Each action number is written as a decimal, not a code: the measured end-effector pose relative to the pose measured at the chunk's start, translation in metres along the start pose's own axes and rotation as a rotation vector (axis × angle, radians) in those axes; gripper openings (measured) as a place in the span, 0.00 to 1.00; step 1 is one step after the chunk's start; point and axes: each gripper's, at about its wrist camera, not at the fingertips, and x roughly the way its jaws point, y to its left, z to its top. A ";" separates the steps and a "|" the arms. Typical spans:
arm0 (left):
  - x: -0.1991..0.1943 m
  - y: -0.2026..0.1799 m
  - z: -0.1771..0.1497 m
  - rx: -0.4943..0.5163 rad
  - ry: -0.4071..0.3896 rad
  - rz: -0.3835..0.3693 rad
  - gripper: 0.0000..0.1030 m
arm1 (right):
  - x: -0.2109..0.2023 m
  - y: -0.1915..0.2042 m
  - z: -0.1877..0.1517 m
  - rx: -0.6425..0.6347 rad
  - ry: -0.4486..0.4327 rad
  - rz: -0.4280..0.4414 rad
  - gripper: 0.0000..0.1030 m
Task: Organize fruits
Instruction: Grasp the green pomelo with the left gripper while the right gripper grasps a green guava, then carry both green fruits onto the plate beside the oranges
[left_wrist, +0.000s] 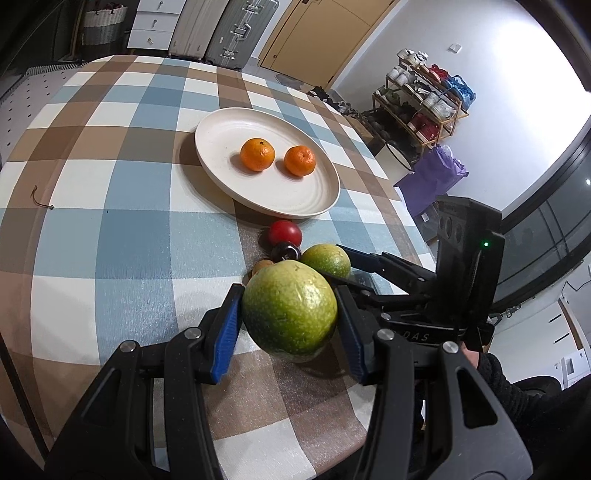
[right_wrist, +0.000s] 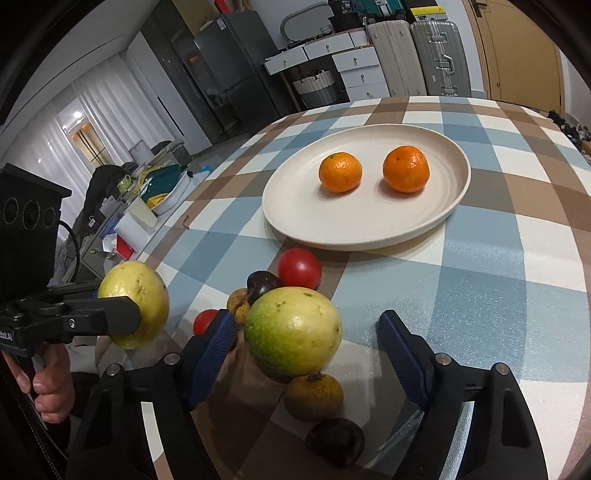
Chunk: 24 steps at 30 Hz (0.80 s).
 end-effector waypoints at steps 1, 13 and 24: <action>0.001 0.000 0.001 -0.001 0.000 0.000 0.45 | 0.001 0.000 0.000 0.000 0.001 0.006 0.70; 0.004 0.005 0.008 -0.008 -0.007 0.007 0.45 | -0.011 0.001 -0.001 -0.004 -0.053 0.034 0.51; 0.010 -0.002 0.019 0.015 -0.007 -0.010 0.45 | -0.022 -0.006 0.003 0.021 -0.090 0.032 0.51</action>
